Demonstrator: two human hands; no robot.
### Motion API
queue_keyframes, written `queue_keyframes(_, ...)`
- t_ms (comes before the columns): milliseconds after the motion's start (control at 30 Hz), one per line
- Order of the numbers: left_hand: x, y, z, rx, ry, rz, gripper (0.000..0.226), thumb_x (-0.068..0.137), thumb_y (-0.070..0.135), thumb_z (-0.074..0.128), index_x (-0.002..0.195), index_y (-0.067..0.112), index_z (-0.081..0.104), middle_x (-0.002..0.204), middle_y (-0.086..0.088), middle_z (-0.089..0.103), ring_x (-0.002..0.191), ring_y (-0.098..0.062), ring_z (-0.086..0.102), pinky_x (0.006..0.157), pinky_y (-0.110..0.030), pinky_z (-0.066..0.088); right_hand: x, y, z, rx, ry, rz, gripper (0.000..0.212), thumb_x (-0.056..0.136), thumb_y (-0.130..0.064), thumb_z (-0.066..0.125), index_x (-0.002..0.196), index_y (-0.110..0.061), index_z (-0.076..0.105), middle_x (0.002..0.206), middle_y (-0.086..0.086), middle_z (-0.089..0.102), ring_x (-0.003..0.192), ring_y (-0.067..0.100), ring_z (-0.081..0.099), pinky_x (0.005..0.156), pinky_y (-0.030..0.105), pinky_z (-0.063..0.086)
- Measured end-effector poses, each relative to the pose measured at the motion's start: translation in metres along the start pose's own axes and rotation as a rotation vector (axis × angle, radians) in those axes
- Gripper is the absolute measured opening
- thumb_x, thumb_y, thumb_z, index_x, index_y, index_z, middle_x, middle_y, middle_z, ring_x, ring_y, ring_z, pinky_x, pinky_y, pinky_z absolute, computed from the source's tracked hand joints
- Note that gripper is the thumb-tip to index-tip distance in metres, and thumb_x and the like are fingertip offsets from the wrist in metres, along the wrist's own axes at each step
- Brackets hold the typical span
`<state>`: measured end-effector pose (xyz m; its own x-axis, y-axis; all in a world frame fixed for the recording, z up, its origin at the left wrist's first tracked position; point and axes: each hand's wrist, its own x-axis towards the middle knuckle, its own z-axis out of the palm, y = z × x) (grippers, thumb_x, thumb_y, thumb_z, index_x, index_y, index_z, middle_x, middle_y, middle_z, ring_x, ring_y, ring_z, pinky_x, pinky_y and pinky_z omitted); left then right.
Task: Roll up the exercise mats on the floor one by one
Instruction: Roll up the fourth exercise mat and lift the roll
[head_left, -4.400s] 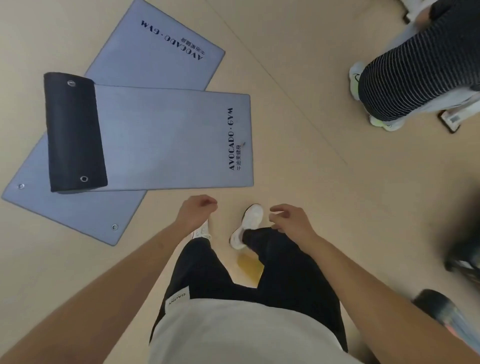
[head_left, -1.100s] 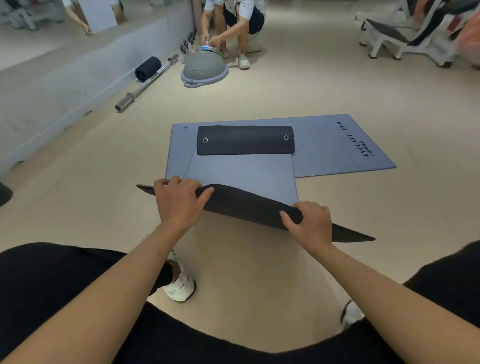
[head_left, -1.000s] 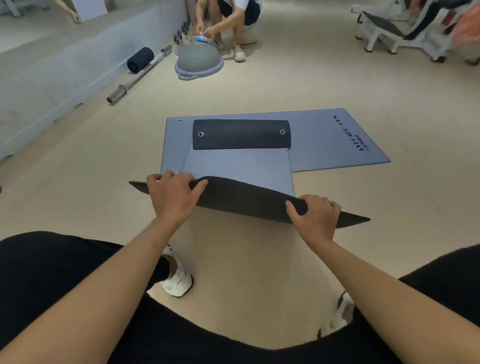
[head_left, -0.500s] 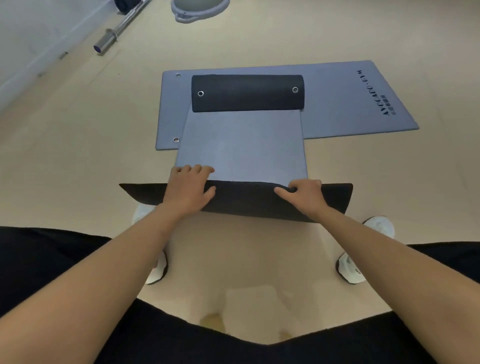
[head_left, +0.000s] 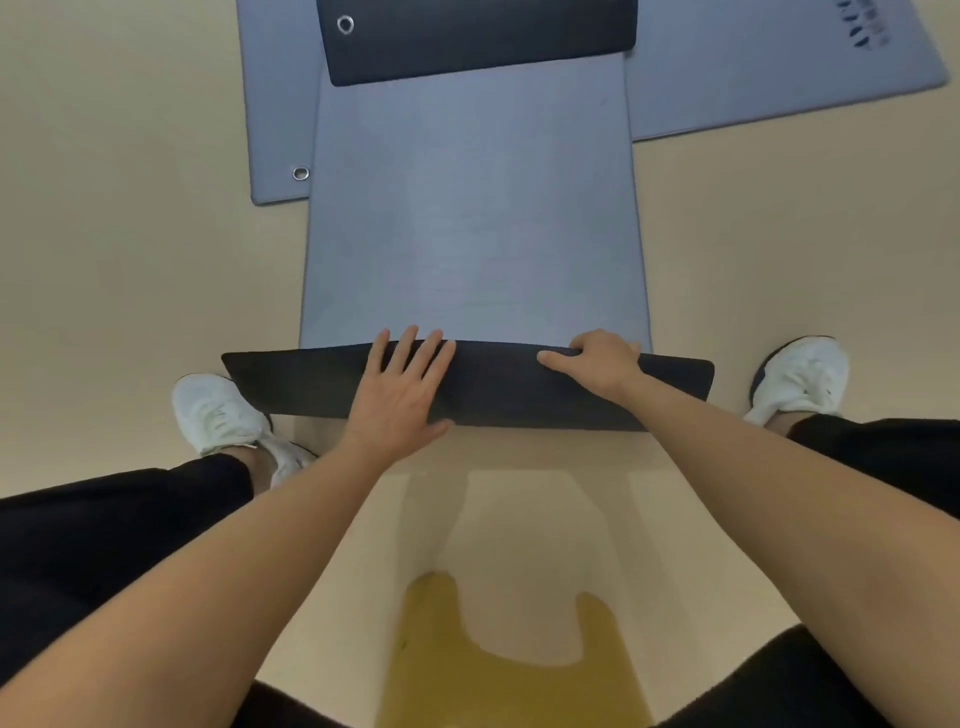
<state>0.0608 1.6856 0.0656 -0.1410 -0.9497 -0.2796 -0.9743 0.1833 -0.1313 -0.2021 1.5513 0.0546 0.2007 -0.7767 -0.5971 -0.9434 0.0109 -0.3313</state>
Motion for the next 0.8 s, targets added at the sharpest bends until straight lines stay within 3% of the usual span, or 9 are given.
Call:
queue_keyframes(67, 0.010, -0.002, 0.015, -0.008, -0.061, -0.017, 0.112, 0.081, 0.082, 0.054, 0.164, 0.019, 0.013, 0.170, -0.007, 0.021, 0.157, -0.036, 0.014, 0.125, -0.063, 0.005, 0.007, -0.004, 0.009, -0.044, 0.033, 0.001, 0.053, 0.092, -0.073, 0.053, 0.081, -0.021, 0.055, 0.085, 0.000, 0.062, 0.096, 0.026, 0.060, 0.101, 0.047, 0.032)
queue_keyframes(167, 0.023, -0.006, 0.034, -0.030, -0.131, -0.012, 0.117, 0.075, 0.089, 0.052, 0.163, 0.019, 0.018, 0.169, -0.005, 0.023, 0.157, -0.035, 0.015, 0.124, -0.065, 0.006, 0.014, -0.007, 0.021, -0.115, 0.105, -0.037, 0.054, 0.091, -0.071, 0.055, 0.116, -0.023, 0.062, 0.118, 0.002, 0.063, 0.117, 0.029, 0.053, 0.101, 0.048, 0.032)
queue_keyframes(300, 0.030, -0.012, 0.056, -0.102, -0.135, 0.053, 0.115, 0.071, 0.089, 0.054, 0.159, 0.018, 0.031, 0.156, -0.007, 0.039, 0.144, -0.034, 0.032, 0.123, -0.064, 0.012, 0.024, 0.001, 0.038, -0.194, 0.099, -0.073, 0.070, 0.093, -0.070, 0.052, 0.146, -0.024, 0.046, 0.143, 0.007, 0.050, 0.131, 0.032, 0.041, 0.106, 0.049, 0.030)
queue_keyframes(500, 0.022, -0.003, 0.073, -0.082, -0.126, 0.037, 0.117, 0.072, 0.090, 0.048, 0.157, 0.012, 0.032, 0.149, -0.009, 0.044, 0.140, -0.034, 0.038, 0.125, -0.060, 0.013, 0.041, 0.014, 0.053, -0.224, 0.025, -0.149, 0.070, 0.096, -0.068, 0.050, 0.151, -0.025, 0.043, 0.144, 0.008, 0.048, 0.133, 0.033, 0.038, 0.108, 0.049, 0.029)
queue_keyframes(600, 0.021, -0.002, 0.077, -0.098, -0.157, 0.050, 0.111, 0.074, 0.089, 0.042, 0.152, 0.009, 0.041, 0.140, -0.009, 0.055, 0.127, -0.034, 0.050, 0.122, -0.052, 0.026, 0.042, 0.015, 0.053, -0.170, 0.047, -0.218, 0.067, 0.096, -0.063, 0.055, 0.151, -0.027, 0.043, 0.142, 0.008, 0.047, 0.132, 0.034, 0.037, 0.107, 0.048, 0.028)
queue_keyframes(733, 0.029, -0.009, 0.070, -0.283, -0.228, 0.015, 0.092, 0.075, 0.085, 0.056, 0.142, 0.022, 0.053, 0.126, 0.000, 0.061, 0.114, -0.026, 0.056, 0.092, -0.042, 0.046, 0.017, 0.025, 0.063, -0.363, 0.231, -0.668, 0.062, 0.094, -0.063, 0.054, 0.141, -0.023, 0.057, 0.137, 0.008, 0.057, 0.124, 0.037, 0.048, 0.101, 0.052, 0.032)
queue_keyframes(800, 0.034, -0.012, 0.064, -0.345, -0.260, -0.011, 0.082, 0.077, 0.084, 0.058, 0.137, 0.028, 0.057, 0.119, 0.004, 0.061, 0.111, -0.022, 0.056, 0.081, -0.041, 0.048, 0.006, 0.032, 0.075, -0.457, 0.238, -0.721, 0.075, 0.089, -0.072, 0.053, 0.144, -0.022, 0.056, 0.145, 0.011, 0.055, 0.131, 0.039, 0.048, 0.108, 0.060, 0.031)
